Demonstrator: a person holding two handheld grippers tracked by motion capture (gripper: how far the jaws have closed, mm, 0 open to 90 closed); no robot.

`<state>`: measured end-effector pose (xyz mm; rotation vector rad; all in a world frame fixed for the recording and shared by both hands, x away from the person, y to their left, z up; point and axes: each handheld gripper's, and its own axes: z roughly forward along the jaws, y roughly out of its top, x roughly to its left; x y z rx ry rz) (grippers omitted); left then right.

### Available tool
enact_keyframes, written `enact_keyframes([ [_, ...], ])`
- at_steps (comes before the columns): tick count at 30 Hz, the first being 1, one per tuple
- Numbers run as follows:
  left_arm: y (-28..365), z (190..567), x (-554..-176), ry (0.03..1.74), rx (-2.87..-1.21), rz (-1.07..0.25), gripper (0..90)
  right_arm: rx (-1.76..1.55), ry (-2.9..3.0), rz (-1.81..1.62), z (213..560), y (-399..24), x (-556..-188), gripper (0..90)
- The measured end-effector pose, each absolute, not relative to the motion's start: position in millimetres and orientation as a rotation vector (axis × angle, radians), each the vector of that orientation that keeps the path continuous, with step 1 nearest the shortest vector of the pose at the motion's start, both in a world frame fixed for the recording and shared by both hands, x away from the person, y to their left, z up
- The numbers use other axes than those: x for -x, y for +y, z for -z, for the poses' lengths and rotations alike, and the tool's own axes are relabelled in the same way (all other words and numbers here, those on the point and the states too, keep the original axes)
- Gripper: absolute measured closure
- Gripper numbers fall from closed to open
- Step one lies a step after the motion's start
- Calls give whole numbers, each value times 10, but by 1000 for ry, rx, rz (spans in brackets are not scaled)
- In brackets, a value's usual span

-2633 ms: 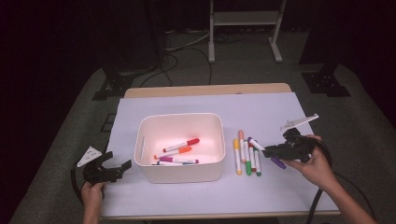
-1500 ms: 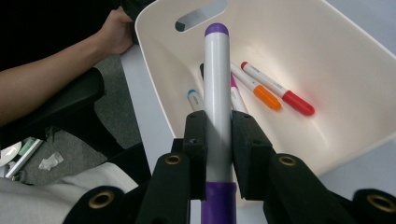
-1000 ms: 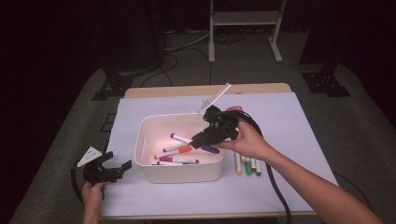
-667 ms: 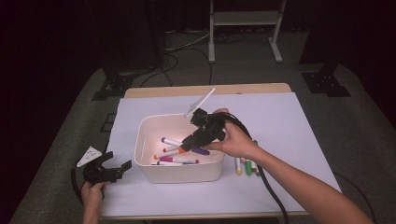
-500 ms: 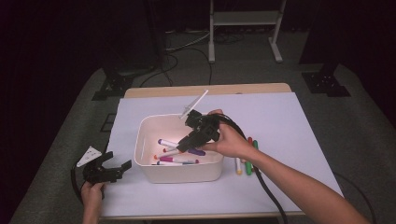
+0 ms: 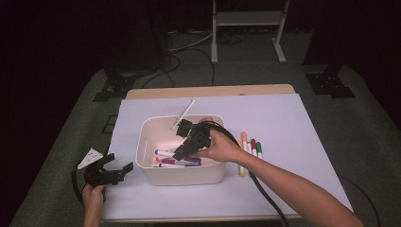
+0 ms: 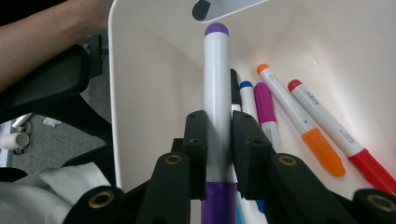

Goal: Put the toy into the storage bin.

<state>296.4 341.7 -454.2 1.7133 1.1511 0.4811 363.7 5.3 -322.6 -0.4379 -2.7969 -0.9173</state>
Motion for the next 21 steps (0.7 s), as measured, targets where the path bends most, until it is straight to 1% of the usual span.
enact_keyframes([
  [17,3419,4542,-2962,1152,-1709,-483,0,394,-2812,816,3402,218,-3640,752],
  [21,3419,4542,-2962,1154,-1709,-486,0,395,-2812,811,3417,229,-3646,668],
])
